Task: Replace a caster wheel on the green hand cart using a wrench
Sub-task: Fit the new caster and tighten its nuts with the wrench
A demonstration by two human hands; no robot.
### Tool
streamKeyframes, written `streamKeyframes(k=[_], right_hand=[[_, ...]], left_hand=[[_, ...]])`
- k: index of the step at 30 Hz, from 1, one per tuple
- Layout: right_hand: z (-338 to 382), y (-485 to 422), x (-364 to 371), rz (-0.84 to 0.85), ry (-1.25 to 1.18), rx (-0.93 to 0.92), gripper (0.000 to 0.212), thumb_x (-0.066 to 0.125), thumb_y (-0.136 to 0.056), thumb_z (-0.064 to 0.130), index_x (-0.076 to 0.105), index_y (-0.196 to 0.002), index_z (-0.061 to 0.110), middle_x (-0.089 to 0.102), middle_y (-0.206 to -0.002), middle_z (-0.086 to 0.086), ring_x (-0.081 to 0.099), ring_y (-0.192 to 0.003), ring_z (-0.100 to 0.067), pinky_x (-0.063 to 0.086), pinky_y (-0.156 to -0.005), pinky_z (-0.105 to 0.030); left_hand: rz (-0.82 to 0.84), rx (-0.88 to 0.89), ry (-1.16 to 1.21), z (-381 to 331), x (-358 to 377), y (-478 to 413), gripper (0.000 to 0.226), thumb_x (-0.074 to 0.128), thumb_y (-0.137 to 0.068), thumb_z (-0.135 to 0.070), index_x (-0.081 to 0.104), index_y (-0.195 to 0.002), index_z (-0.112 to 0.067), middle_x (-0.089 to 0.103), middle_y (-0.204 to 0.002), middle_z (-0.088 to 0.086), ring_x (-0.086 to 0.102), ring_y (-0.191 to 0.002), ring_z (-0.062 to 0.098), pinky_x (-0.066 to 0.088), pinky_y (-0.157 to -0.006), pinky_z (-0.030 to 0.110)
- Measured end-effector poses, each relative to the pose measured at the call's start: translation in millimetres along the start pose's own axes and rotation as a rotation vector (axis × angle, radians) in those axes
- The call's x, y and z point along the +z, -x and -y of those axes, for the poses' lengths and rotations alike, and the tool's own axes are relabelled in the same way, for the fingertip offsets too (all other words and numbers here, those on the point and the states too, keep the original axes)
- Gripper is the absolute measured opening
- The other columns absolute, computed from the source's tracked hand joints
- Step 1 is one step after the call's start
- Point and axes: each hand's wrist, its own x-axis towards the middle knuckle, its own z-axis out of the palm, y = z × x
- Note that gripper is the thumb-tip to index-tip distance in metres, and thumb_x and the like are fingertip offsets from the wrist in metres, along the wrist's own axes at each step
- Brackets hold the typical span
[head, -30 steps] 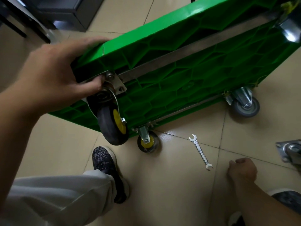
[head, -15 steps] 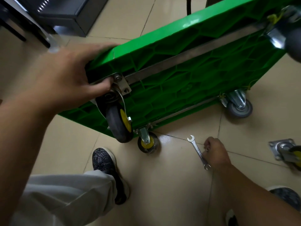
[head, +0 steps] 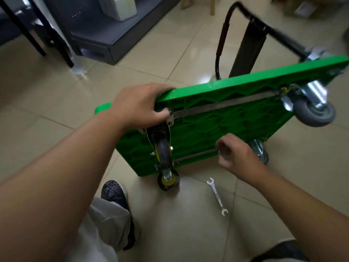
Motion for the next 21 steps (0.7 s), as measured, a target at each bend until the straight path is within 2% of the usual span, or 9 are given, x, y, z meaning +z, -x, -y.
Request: streamKeyframes(k=[2,4,7,9,11,13,16,17,21], right_hand=[[34.6,-3.0,-21.5,-0.021,-0.018,-0.03,0.028,0.073,-0.074,-0.004,0.061,-0.093,0.013,0.054,-0.088,0.003,0.055,-0.079,-0.011,0.049,-0.072,-0.025],[70.2,-2.4,-35.5,-0.113,-0.219,0.11,0.024,0.076,-0.078,-0.002,0.066,-0.094,0.013,0.064,-0.087,-0.002,0.063,-0.076,-0.012,0.053,-0.071,-0.021],[127.5,4.9,-50.4,-0.259,-0.943,0.413,0.016,0.073,-0.084,-0.003,0.073,-0.097,0.006,0.072,-0.087,-0.009,0.068,-0.078,-0.017,0.056,-0.072,-0.021],[158.9,11.8,-58.5,-0.242,-1.402,0.563,0.018,0.068,-0.082,0.0,0.073,-0.099,0.001,0.07,-0.088,-0.011,0.066,-0.077,-0.018,0.058,-0.072,-0.022],[179.7,19.6,-65.3,-0.193,-1.683,0.652,0.024,0.068,-0.077,0.004,0.075,-0.099,-0.001,0.069,-0.089,-0.013,0.065,-0.075,-0.017,0.059,-0.07,-0.022],[192.5,27.0,-69.2,-0.129,-1.86,0.674,0.026,0.08,-0.075,0.006,0.076,-0.1,-0.002,0.068,-0.092,-0.015,0.065,-0.075,-0.017,0.059,-0.069,-0.022],[202.2,30.4,-72.8,-0.021,-2.013,0.699,0.062,0.098,-0.044,0.004,0.076,-0.101,-0.004,0.068,-0.093,-0.019,0.066,-0.07,-0.019,0.058,-0.06,-0.024],[203.1,29.5,-73.5,0.003,-2.031,0.699,0.066,0.099,-0.039,0.003,0.076,-0.1,-0.004,0.068,-0.092,-0.019,0.067,-0.067,-0.019,0.057,-0.058,-0.024],[202.0,22.8,-78.1,0.014,-2.04,0.652,0.064,0.098,-0.04,0.0,0.076,-0.1,-0.005,0.069,-0.092,-0.02,0.068,-0.067,-0.02,0.056,-0.056,-0.023]], left_hand=[[0.031,-0.019,0.005,-4.7,-0.7,1.0,0.071,0.05,-0.076,-0.054,0.047,-0.146,-0.039,0.061,-0.139,-0.006,0.058,-0.124,0.025,0.049,-0.092,0.038],[0.077,-0.028,0.011,-8.0,-2.0,1.5,0.073,0.053,-0.079,-0.053,0.043,-0.149,-0.035,0.059,-0.141,-0.002,0.056,-0.127,0.026,0.049,-0.095,0.039],[0.106,-0.017,0.006,-8.9,-4.7,1.9,0.074,0.061,-0.086,-0.048,0.037,-0.153,-0.027,0.054,-0.142,0.002,0.052,-0.13,0.028,0.047,-0.1,0.042],[0.117,-0.012,-0.001,-8.4,-6.5,2.4,0.075,0.064,-0.09,-0.045,0.034,-0.155,-0.025,0.05,-0.144,0.002,0.05,-0.131,0.026,0.046,-0.102,0.042],[0.122,-0.004,0.009,-8.3,-7.6,2.5,0.074,0.063,-0.093,-0.044,0.031,-0.157,-0.026,0.049,-0.145,0.0,0.048,-0.132,0.024,0.044,-0.104,0.04],[0.117,0.001,0.014,-7.6,-7.5,1.2,0.072,0.062,-0.094,-0.043,0.031,-0.157,-0.027,0.049,-0.145,-0.001,0.048,-0.132,0.023,0.044,-0.104,0.04],[0.103,-0.009,0.012,-7.2,-5.5,-0.6,0.069,0.061,-0.094,-0.043,0.033,-0.156,-0.028,0.049,-0.145,-0.001,0.05,-0.13,0.023,0.045,-0.102,0.04],[0.099,-0.013,0.011,-7.7,-4.6,-1.6,0.069,0.061,-0.094,-0.042,0.033,-0.155,-0.028,0.049,-0.145,-0.002,0.05,-0.13,0.023,0.045,-0.102,0.041],[0.102,-0.02,0.0,-9.7,-2.0,-4.3,0.069,0.061,-0.093,-0.042,0.034,-0.155,-0.028,0.05,-0.146,-0.002,0.05,-0.13,0.022,0.046,-0.101,0.041]])
